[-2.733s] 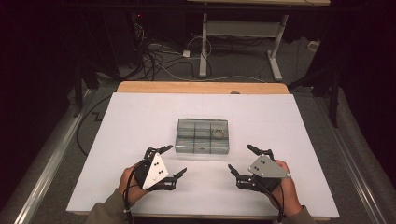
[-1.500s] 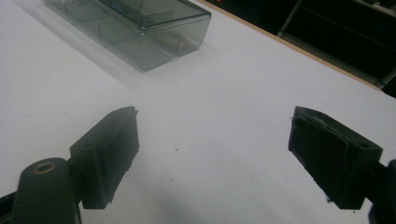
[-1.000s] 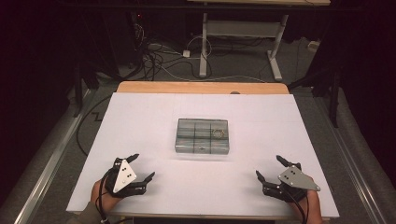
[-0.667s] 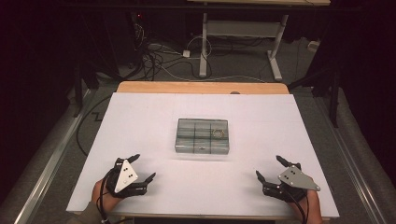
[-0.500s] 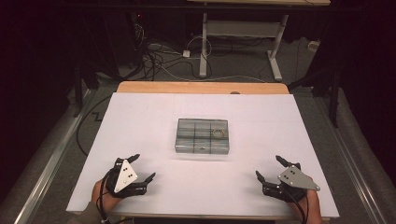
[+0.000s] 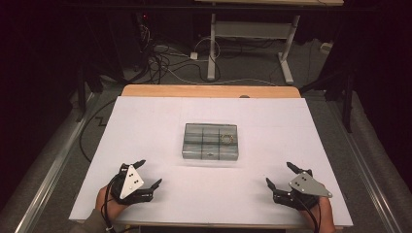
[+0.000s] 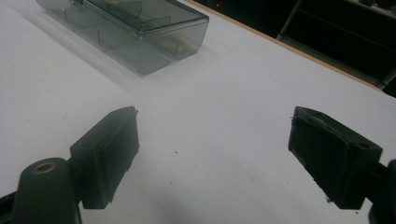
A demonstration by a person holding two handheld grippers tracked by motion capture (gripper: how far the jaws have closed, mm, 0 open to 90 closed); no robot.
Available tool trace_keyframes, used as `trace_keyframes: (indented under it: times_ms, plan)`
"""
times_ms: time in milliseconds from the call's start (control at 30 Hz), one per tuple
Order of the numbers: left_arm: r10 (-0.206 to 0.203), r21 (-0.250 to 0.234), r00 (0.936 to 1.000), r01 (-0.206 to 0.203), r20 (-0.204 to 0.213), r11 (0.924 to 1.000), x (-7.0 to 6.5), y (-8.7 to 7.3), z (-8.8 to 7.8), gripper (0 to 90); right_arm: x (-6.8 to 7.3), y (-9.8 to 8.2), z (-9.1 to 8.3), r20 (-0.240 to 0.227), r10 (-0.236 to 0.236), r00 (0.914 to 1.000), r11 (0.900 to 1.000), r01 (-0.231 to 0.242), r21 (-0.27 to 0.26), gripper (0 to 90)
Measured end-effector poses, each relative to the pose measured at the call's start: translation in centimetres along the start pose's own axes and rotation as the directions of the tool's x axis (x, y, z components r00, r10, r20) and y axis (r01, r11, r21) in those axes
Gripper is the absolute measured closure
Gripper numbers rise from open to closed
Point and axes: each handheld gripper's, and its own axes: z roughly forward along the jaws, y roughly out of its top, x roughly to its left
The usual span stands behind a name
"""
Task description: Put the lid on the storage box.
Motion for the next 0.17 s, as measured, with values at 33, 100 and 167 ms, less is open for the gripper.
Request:
trace_keyframes:
  times_ms: [33, 100, 167]
  plan:
    - [0.000, 0.000, 1.0000, 0.000, 0.000, 1.0000, 0.01, 0.00, -0.01, 17.5, -0.03, -0.01, 0.00, 0.000, 0.000, 1.0000, 1.000, 0.000, 0.000, 16.3]
    - [-0.001, -0.001, 1.0000, 0.001, -0.002, 1.0000, 0.03, 0.00, -0.04, 17.5, 0.00, -0.02, 0.04, 0.003, 0.005, 1.0000, 1.000, -0.005, 0.000, 16.3]
    - [-0.002, 0.001, 1.0000, 0.002, -0.004, 1.0000, 0.07, -0.01, -0.04, 17.4, 0.04, 0.01, 0.12, 0.006, 0.009, 0.9999, 1.000, -0.009, 0.004, 16.3]
